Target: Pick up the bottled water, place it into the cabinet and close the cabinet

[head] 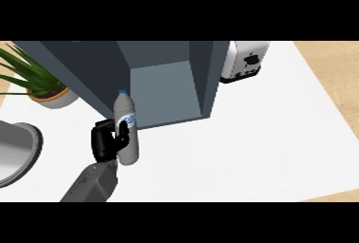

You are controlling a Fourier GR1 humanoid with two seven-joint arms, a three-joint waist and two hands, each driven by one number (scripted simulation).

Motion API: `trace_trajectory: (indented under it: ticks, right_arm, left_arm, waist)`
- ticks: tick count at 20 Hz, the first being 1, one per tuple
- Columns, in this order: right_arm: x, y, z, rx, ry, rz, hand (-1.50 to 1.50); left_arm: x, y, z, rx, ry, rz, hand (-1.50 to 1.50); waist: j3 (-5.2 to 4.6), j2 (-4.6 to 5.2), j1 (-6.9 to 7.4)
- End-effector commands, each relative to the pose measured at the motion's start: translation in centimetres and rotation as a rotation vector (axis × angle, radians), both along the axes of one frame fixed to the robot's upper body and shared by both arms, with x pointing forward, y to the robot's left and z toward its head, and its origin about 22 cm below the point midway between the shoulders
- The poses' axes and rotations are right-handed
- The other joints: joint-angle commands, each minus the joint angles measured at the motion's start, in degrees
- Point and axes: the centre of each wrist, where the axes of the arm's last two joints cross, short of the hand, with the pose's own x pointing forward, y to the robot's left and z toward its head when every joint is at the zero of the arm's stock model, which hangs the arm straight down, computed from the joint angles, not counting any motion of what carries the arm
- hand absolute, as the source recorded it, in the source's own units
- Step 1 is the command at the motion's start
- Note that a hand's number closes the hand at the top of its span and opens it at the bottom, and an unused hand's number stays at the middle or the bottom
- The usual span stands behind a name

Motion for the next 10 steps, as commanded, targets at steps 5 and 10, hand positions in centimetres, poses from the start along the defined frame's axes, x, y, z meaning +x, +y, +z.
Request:
trace_trajectory:
  ticks: [5, 10]
  right_arm:
    - [0.4, -0.42, 0.08, 0.011, -0.016, 0.027, -1.5]
    - [0.64, -0.41, -0.27, 0.023, 0.001, 0.032, -1.5]
  left_arm:
    - [6.48, -4.99, 6.18, -0.035, -0.058, -0.122, -1.5]
    - [6.11, -5.37, 6.1, -0.043, -0.049, -0.124, -1.5]
  waist:
    - [-1.24, 1.49, -3.27]
    - [-1.24, 1.73, -3.75]
